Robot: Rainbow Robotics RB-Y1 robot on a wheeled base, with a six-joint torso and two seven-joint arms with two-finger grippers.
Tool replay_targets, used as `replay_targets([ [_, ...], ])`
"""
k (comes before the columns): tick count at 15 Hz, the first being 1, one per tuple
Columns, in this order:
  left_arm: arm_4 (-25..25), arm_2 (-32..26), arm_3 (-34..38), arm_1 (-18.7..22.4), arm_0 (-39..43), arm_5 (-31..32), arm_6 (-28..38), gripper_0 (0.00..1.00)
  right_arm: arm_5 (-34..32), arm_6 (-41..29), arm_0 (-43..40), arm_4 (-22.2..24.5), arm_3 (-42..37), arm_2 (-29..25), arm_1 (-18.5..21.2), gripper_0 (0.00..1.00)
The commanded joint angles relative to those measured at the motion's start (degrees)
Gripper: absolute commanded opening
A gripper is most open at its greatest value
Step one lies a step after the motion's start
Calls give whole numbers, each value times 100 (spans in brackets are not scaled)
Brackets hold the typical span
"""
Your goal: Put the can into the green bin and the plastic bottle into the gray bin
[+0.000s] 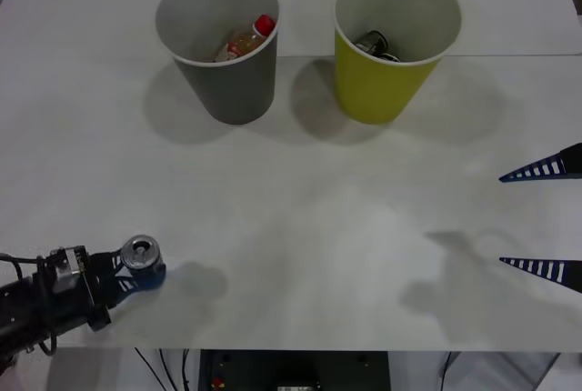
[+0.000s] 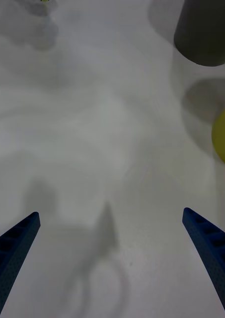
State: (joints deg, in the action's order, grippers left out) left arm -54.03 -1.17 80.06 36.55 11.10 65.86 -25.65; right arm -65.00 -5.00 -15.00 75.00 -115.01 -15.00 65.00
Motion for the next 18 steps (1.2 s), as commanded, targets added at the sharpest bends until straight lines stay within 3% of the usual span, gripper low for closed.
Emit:
replay_targets([
  [1,-951,-621,739,2,15,6,1167,0,0,0,0,0,1,0,0,100],
  [4,-2068,-1069,1732,116,6,-12,2582,0,0,0,0,0,1,0,0,100],
  [9,-3280,-1315,2892,441,-275,-64,4762,0,0,0,0,0,1,0,0,100],
  [15,-3764,-1306,3112,740,-1277,779,5940,0,0,0,0,0,1,0,0,100],
  [18,-4379,-1104,3780,705,-1752,1439,6722,0,0,0,0,0,1,0,0,100],
])
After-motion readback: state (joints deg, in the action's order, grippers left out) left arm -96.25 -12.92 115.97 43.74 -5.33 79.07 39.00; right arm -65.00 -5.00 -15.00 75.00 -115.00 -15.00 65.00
